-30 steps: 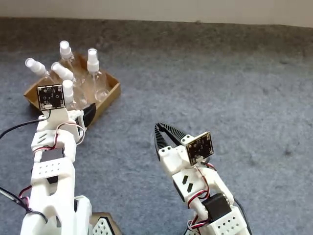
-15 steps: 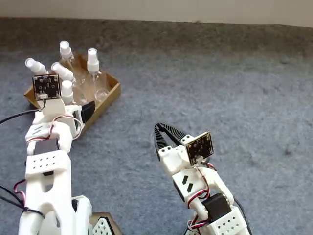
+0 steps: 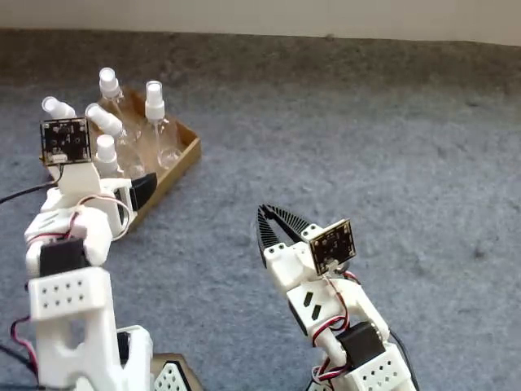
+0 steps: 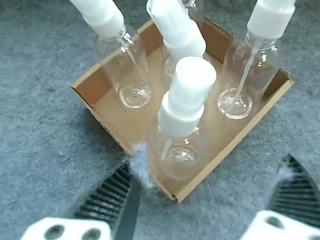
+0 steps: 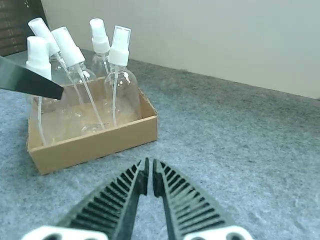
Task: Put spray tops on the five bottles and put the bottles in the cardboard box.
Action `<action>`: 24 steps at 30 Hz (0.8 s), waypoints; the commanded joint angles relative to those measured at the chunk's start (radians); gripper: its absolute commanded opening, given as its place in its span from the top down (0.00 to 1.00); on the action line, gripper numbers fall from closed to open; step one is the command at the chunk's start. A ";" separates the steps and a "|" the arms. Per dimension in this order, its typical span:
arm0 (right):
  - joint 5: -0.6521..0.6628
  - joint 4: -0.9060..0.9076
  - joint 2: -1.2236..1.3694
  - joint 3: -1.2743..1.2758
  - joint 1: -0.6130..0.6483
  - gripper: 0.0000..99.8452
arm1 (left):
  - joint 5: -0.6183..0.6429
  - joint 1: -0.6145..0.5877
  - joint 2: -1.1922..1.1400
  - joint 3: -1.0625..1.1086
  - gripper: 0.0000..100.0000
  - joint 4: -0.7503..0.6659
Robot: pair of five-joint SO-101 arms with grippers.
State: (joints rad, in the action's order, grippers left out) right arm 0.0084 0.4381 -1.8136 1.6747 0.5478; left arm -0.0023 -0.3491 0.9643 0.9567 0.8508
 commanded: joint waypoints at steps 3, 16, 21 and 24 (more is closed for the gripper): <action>0.012 0.004 -0.012 0.166 -0.013 0.98 | -0.086 0.013 0.249 -0.117 0.65 0.198; 0.012 0.033 -0.013 0.166 -0.013 0.98 | -0.095 0.130 0.262 -0.496 0.83 0.641; 0.012 0.035 -0.013 0.166 -0.013 0.98 | -0.097 0.142 0.262 -0.533 0.94 0.697; 0.012 0.035 -0.013 0.166 -0.013 0.98 | -0.121 0.142 0.266 -0.542 0.95 0.727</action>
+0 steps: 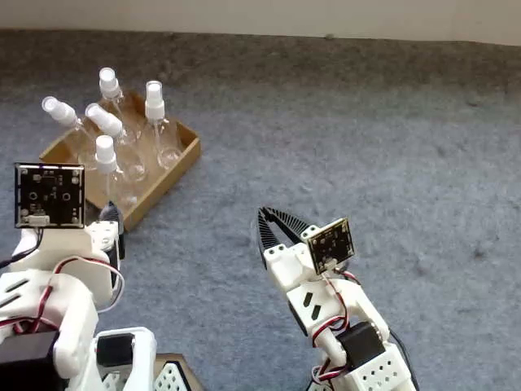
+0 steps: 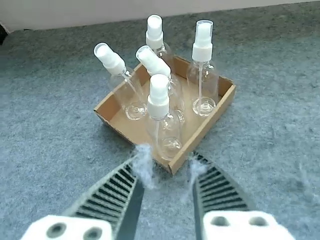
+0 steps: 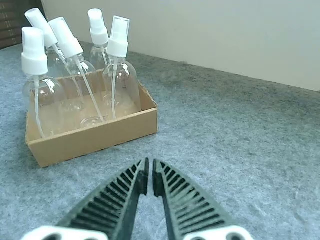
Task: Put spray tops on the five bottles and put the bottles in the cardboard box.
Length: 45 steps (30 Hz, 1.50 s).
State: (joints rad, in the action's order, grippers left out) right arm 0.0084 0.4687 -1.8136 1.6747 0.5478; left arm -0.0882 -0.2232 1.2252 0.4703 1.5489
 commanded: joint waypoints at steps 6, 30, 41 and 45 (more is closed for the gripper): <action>0.012 0.004 -0.013 0.166 -0.013 0.98 | -0.087 0.018 0.113 -0.102 0.99 0.098; 0.012 0.005 -0.013 0.166 -0.013 0.98 | -0.190 0.147 0.561 0.240 0.99 0.106; 0.012 0.007 -0.013 0.166 -0.013 0.98 | -0.196 0.147 0.599 0.435 0.99 0.011; 0.012 0.007 -0.012 0.166 -0.013 0.98 | -0.196 0.147 0.599 0.587 0.99 -0.118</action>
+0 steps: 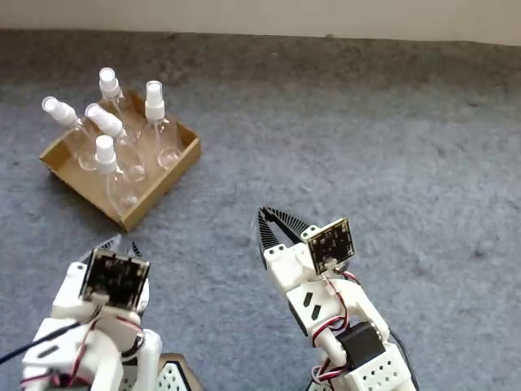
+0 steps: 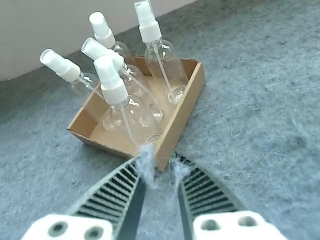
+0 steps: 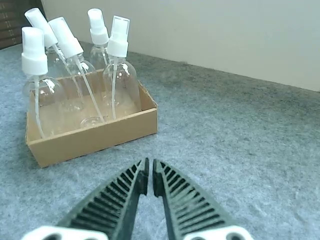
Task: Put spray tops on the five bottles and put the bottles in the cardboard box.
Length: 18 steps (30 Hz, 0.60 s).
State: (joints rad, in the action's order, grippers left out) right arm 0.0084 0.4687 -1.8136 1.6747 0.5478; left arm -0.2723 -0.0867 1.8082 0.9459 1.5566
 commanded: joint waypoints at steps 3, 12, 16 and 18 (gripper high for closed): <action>0.012 0.007 -0.012 0.166 -0.013 0.98 | -0.011 0.010 0.016 0.229 0.99 -0.209; 0.012 0.007 -0.012 0.166 -0.013 0.98 | -0.008 0.008 0.016 0.418 0.99 -0.252; 0.012 0.007 -0.012 0.166 -0.013 0.98 | -0.006 0.008 0.016 0.512 0.99 -0.245; 0.012 0.007 -0.012 0.166 -0.013 0.98 | -0.006 0.008 0.016 0.544 0.99 -0.245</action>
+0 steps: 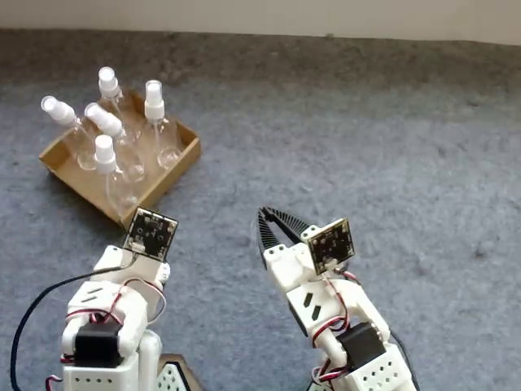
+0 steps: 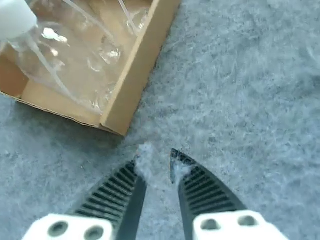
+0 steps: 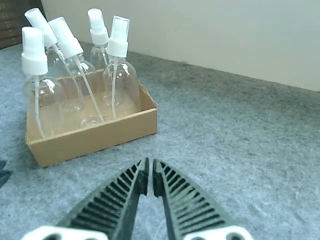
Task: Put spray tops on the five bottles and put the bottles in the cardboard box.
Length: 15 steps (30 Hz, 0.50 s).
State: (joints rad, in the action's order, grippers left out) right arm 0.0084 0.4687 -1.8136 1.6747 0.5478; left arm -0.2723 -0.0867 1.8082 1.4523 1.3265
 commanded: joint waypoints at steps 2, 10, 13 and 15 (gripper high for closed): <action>0.012 0.007 -0.012 0.166 -0.013 0.98 | -0.005 0.008 0.016 0.071 0.99 -0.015; 0.012 0.007 -0.012 0.166 -0.013 0.98 | -0.005 0.010 0.016 0.197 0.99 -0.021; 0.012 0.007 -0.012 0.166 -0.013 0.98 | -0.005 0.010 0.016 0.231 0.99 -0.021; 0.012 0.007 -0.012 0.166 -0.013 0.98 | -0.005 0.010 0.016 0.243 0.99 -0.018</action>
State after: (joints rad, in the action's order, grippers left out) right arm 0.0084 0.4687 -1.8136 1.6747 0.5478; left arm -0.2723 -0.0867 1.8082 1.6671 1.3265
